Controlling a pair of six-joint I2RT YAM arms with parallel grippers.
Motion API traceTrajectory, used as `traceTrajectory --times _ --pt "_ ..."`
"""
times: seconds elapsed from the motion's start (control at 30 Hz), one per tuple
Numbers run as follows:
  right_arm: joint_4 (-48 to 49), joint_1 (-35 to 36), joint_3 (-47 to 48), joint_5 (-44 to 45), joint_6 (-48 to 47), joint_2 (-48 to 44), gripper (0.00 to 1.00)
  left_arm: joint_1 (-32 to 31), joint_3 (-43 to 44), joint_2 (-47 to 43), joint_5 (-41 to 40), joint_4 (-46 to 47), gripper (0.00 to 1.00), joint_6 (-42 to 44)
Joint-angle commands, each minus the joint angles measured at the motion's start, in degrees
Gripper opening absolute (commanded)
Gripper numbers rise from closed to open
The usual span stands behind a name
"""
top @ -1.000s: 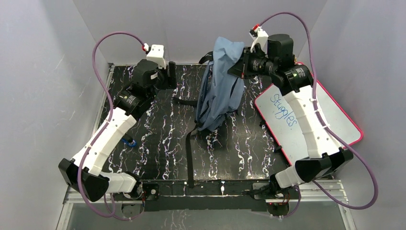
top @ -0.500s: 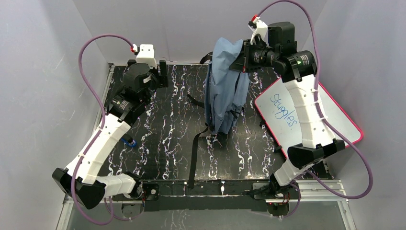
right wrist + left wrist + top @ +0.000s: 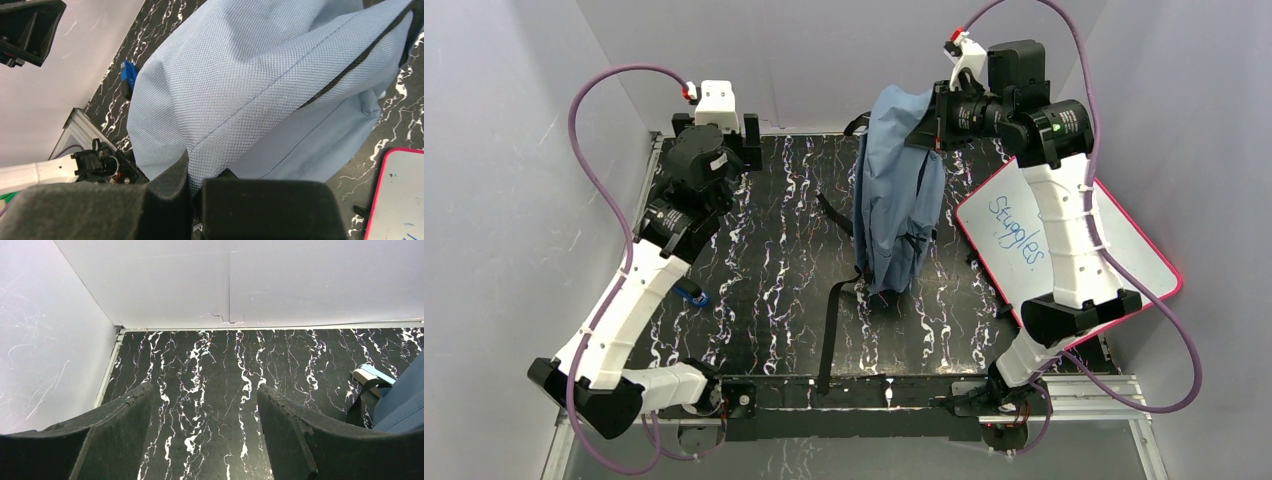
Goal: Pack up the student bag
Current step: Adjust the student bag at the center of the board.
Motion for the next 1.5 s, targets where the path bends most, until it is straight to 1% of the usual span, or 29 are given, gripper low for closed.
traceTrajectory --times 0.0,0.1,0.2,0.37,0.53,0.8,1.0,1.1,1.27,1.4,1.47 --pt "18.28 -0.01 -0.49 -7.49 2.16 -2.23 0.0 0.25 1.52 -2.82 -1.6 1.06 0.73 0.03" --pt "22.09 1.42 -4.23 -9.53 3.5 -1.84 0.0 0.25 0.61 -3.85 -1.64 1.01 0.73 -0.28" --pt "22.81 4.33 -3.78 -8.34 3.44 0.39 0.0 0.25 0.36 -4.46 -1.53 0.56 0.73 -0.63" --pt "24.13 12.58 -3.28 -4.75 2.48 5.6 0.0 0.25 -0.04 -5.86 -2.32 0.97 0.73 -0.73" --pt "28.15 19.59 -6.65 1.11 2.23 10.42 0.0 0.25 -0.27 -8.37 -4.25 2.79 0.73 0.12" --pt "29.31 28.93 -5.21 6.4 0.72 22.65 0.0 0.25 -1.26 -11.44 -5.23 3.53 0.73 0.72" --pt "33.13 33.04 -8.84 8.25 0.54 27.75 0.04 0.25 -1.2 -12.06 -3.52 1.42 0.73 -0.93" --pt "35.22 34.08 -10.7 7.09 0.63 29.63 0.1 0.25 -2.09 -12.72 -2.21 0.66 0.73 -3.4" --pt "36.41 34.27 -12.18 6.28 0.52 30.24 0.3 0.25 -4.79 -13.03 0.96 -1.26 0.73 -9.15" --pt "37.36 34.28 -15.11 9.7 -1.33 25.69 0.49 0.25 -7.77 -12.98 3.3 -1.58 0.73 -13.76" --pt "38.19 34.2 -17.81 12.88 -2.84 22.12 0.56 0.25 -9.02 -12.79 4.45 -1.19 0.73 -15.6"
